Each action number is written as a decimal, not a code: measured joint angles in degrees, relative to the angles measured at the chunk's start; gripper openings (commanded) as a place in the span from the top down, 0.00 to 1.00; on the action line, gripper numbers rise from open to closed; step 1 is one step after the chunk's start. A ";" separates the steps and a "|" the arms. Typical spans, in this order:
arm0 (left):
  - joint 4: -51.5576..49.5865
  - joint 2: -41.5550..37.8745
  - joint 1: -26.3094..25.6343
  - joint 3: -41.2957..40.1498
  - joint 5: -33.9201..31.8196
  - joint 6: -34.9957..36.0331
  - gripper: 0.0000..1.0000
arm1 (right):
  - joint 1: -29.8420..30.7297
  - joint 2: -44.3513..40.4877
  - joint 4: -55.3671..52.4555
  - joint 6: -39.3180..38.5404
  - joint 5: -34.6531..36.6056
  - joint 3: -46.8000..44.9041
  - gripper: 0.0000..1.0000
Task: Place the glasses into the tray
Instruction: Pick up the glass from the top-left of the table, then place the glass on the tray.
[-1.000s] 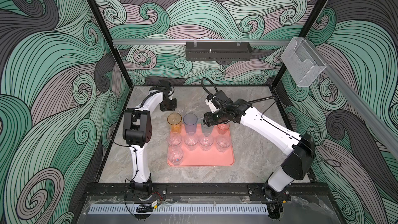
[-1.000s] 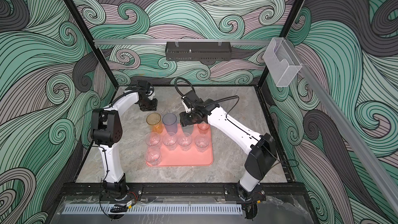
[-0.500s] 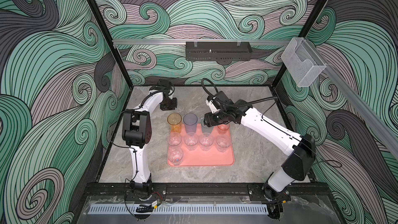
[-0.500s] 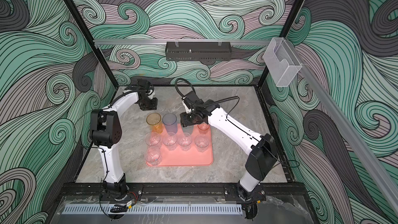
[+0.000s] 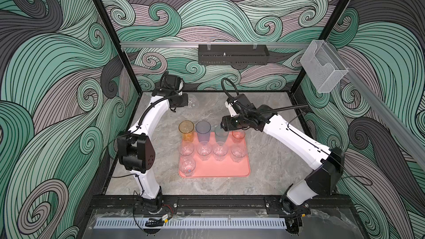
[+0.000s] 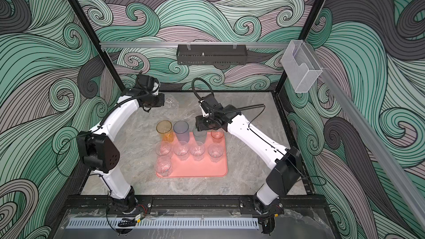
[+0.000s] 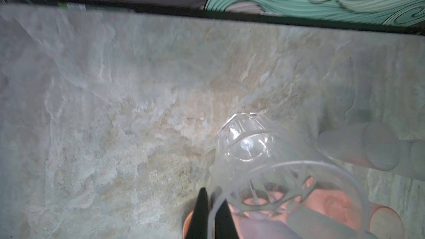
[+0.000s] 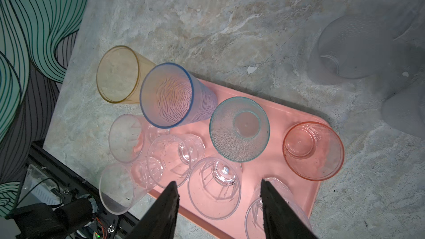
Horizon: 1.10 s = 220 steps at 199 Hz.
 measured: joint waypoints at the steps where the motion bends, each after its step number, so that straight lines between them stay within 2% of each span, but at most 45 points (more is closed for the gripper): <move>1: 0.02 -0.20 -0.13 -0.02 -0.13 0.07 1.00 | -0.02 -0.17 0.00 0.11 0.07 0.09 0.40; 42: 1.95 -6.05 -6.80 0.46 -4.07 1.33 1.00 | -0.48 -4.17 0.11 2.71 1.31 2.40 0.36; 92: 1.51 -6.56 -13.97 0.74 -8.22 1.42 1.00 | -0.48 -7.82 1.07 5.09 4.02 3.54 0.34; 134: 0.28 -7.48 -19.12 0.74 -11.21 1.11 1.00 | -0.48 -7.17 1.97 5.88 4.85 3.61 0.33; 182: -1.14 -7.65 -24.90 0.74 -12.83 0.50 1.00 | -0.48 -4.74 2.69 5.88 5.38 4.52 0.37; 220: -1.44 -7.65 -27.52 0.85 -13.16 -0.13 1.00 | -0.46 -4.59 3.32 5.44 7.08 4.79 0.46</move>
